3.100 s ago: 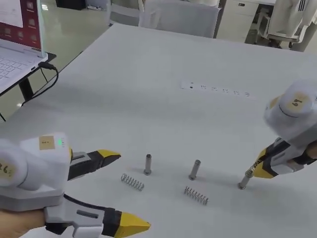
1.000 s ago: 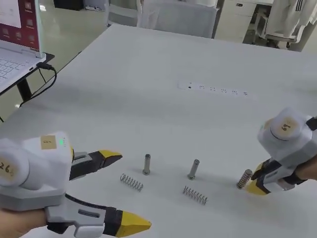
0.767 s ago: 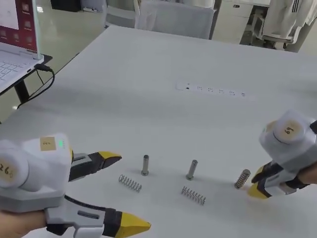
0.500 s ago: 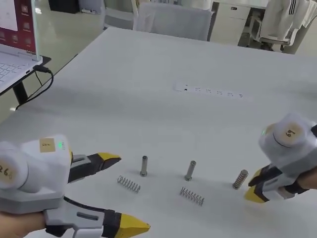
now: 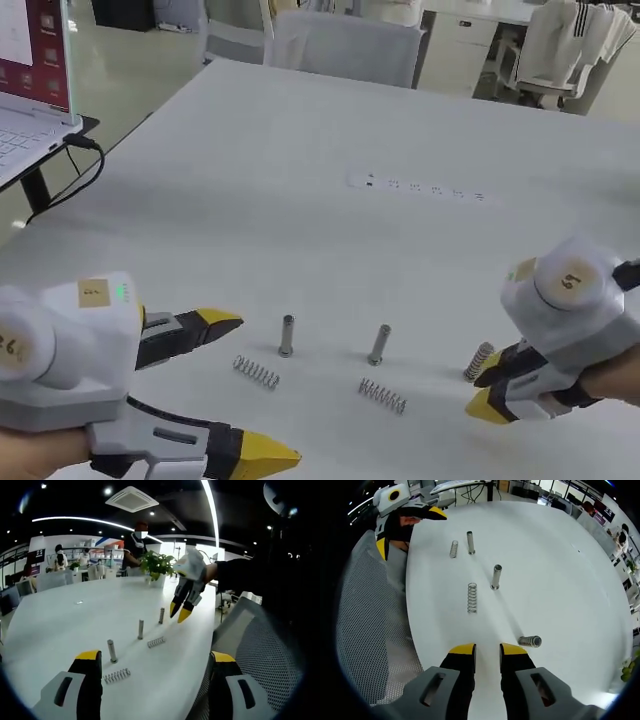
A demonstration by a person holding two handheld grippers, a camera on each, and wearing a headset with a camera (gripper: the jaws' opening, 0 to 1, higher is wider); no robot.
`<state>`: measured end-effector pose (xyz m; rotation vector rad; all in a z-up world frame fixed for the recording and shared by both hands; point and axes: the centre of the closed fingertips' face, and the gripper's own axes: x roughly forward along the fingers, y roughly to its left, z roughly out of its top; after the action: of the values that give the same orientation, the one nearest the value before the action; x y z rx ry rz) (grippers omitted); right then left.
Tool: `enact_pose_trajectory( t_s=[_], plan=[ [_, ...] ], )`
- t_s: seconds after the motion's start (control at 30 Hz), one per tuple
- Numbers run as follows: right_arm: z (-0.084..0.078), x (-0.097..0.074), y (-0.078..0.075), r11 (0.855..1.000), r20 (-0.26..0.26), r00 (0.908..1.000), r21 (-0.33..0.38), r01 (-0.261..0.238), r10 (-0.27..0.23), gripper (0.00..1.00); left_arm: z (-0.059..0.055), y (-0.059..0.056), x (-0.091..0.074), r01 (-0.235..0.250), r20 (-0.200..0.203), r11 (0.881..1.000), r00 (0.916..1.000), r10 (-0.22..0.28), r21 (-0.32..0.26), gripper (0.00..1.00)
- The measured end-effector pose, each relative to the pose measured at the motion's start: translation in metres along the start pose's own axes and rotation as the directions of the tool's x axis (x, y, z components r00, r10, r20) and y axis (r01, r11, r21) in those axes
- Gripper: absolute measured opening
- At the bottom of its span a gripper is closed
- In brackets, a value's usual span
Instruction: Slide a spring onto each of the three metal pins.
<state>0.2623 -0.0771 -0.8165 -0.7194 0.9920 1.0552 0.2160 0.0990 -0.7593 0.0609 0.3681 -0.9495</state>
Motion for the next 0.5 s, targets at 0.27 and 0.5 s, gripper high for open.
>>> enact_pose_trajectory(
  t_s=[0.27,0.5],
  plan=[
    [0.018,0.007,0.012,0.999,0.021,0.9995,-0.037,-0.021,0.022,0.17,0.001,-0.001,0.0,0.003,0.004,1.0,1.0,-0.003,0.003,0.85],
    [0.031,0.021,0.022,0.997,0.024,0.9984,-0.064,-0.05,0.052,0.17,0.002,-0.002,-0.001,0.002,0.005,1.0,1.0,-0.002,0.005,0.84]
  ],
)
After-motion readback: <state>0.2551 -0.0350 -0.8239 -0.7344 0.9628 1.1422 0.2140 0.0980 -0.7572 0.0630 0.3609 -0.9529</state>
